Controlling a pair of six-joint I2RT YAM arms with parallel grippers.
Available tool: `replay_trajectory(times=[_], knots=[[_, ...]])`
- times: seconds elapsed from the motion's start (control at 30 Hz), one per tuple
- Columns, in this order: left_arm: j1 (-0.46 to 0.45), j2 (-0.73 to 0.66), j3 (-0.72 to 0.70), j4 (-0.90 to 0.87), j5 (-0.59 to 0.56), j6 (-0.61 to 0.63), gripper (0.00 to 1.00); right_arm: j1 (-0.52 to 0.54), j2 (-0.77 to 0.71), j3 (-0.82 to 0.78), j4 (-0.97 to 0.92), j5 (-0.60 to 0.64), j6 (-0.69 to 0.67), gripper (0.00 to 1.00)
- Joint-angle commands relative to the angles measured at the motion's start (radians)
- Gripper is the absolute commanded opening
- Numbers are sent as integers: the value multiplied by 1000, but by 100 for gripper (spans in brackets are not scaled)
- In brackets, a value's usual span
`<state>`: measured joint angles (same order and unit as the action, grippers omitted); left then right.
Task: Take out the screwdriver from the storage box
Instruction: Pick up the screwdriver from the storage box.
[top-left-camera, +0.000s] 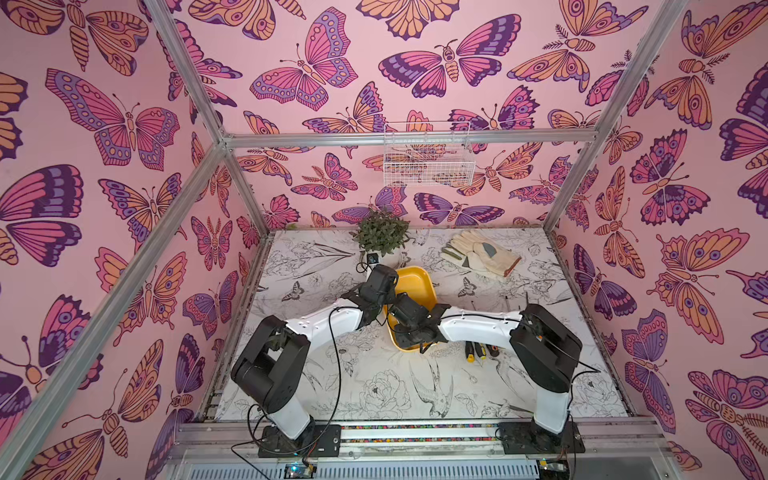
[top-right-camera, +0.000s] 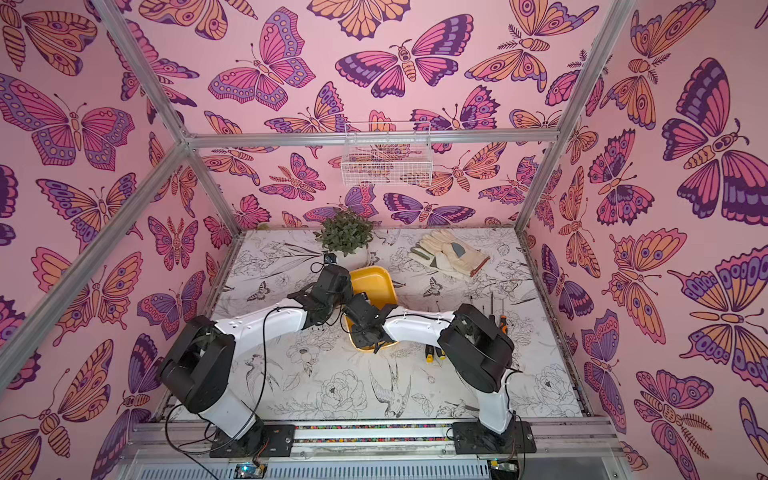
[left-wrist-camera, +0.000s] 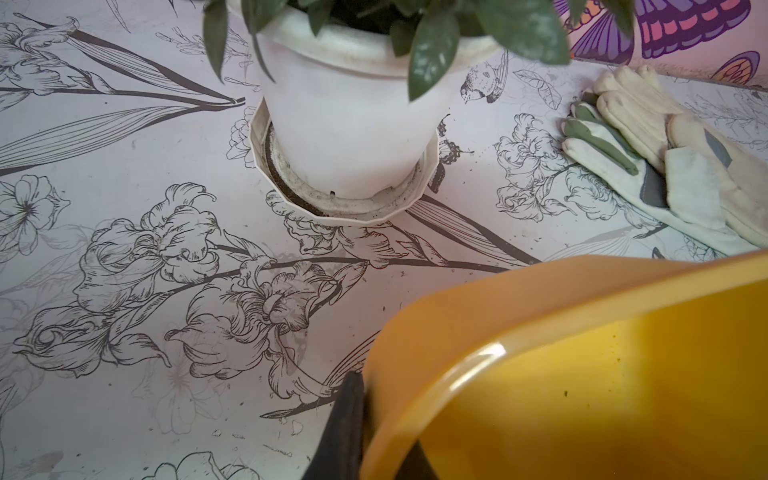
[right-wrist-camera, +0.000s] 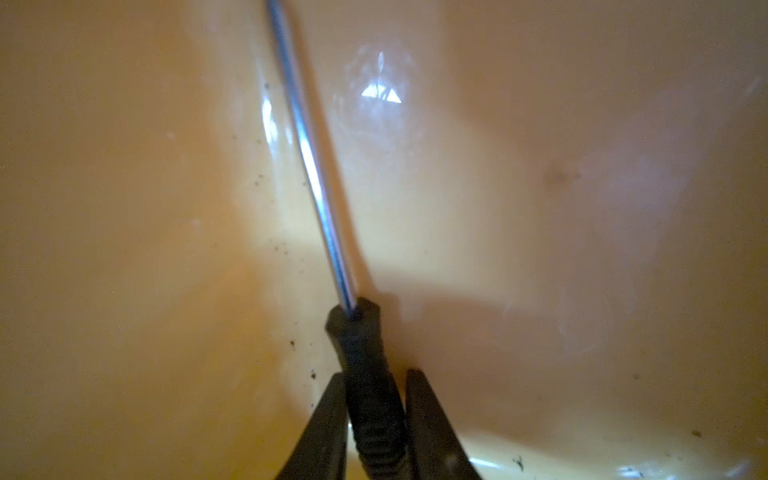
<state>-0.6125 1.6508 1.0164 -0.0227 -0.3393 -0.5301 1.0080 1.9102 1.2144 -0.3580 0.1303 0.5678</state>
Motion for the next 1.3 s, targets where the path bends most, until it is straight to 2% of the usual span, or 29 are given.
replay_trajectory(times=[0.0,0.1,0.23,0.87,1.03,1.27], knots=[[-3,-29,-15,20,48,-16,0,-8,64,-14,-45,25,-18,17],[-1,-27,-14,20,51,-17,0,-7,57,-13,-41,22,-26,12],[-1,-25,-12,20,52,-15,0,-8,20,-28,-31,23,-38,0],[-1,-19,-6,15,54,-14,0,-7,-317,-122,-96,34,-96,0],[-1,-19,-7,17,52,-14,0,-15,-405,-127,-167,101,-106,0],[1,-17,-6,17,54,-13,0,-145,-515,-157,-242,94,-165,0]])
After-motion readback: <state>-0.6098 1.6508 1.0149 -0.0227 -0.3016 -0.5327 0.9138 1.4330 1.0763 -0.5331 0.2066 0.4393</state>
